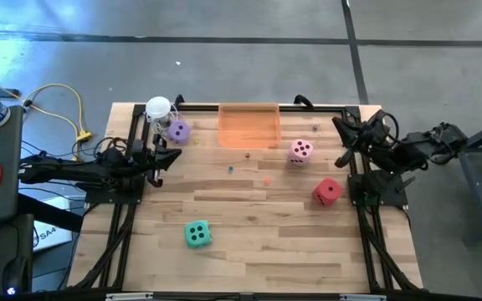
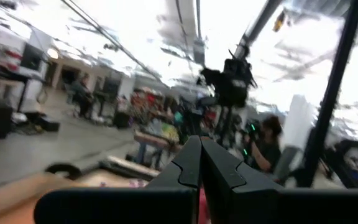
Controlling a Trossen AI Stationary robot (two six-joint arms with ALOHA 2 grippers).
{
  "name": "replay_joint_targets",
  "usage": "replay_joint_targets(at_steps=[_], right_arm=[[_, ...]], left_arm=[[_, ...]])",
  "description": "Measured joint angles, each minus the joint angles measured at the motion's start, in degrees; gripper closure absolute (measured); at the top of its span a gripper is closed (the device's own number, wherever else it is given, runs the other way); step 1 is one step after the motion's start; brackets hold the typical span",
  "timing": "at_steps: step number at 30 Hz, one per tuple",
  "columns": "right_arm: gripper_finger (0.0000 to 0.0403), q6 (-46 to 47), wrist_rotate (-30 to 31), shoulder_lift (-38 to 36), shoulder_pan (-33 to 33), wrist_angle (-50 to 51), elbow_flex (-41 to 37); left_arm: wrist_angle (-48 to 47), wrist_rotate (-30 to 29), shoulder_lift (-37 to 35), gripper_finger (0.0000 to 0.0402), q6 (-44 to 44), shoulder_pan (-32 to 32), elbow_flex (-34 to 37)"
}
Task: Pick & Place Dice
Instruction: Put the small dark blue dice into the orange bin
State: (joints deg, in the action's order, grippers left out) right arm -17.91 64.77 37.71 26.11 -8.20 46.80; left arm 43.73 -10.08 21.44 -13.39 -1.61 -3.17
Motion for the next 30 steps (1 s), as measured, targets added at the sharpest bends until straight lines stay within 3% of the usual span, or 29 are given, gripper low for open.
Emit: replay_joint_targets(at_steps=[6, 12, 17, 23, 30], right_arm=[[0.0401, 15.1, -1.7, 1.5, -2.6, 19.5, 7.8], [0.0401, 31.7, -18.1, 6.6, -11.6, 43.0, 18.3], [0.0401, 41.7, -28.1, 11.7, -24.0, 61.3, 24.8], [0.0401, 42.5, -32.7, 14.7, -35.9, 67.4, 25.1], [0.0401, 42.3, -40.2, 19.8, -42.7, 68.2, 24.9]], left_arm=[[4.6, -1.1, 1.3, 0.0401, 3.0, 0.0, -0.1], [5.4, -2.3, 2.5, 0.0401, -0.5, 0.0, -0.1], [5.4, -2.4, 3.8, 0.0401, -0.4, 0.0, -0.1], [5.4, -2.4, 5.3, 0.0401, -0.8, 0.0, -0.1], [5.4, -2.4, 5.8, 0.0401, -1.9, 0.0, -0.1]])
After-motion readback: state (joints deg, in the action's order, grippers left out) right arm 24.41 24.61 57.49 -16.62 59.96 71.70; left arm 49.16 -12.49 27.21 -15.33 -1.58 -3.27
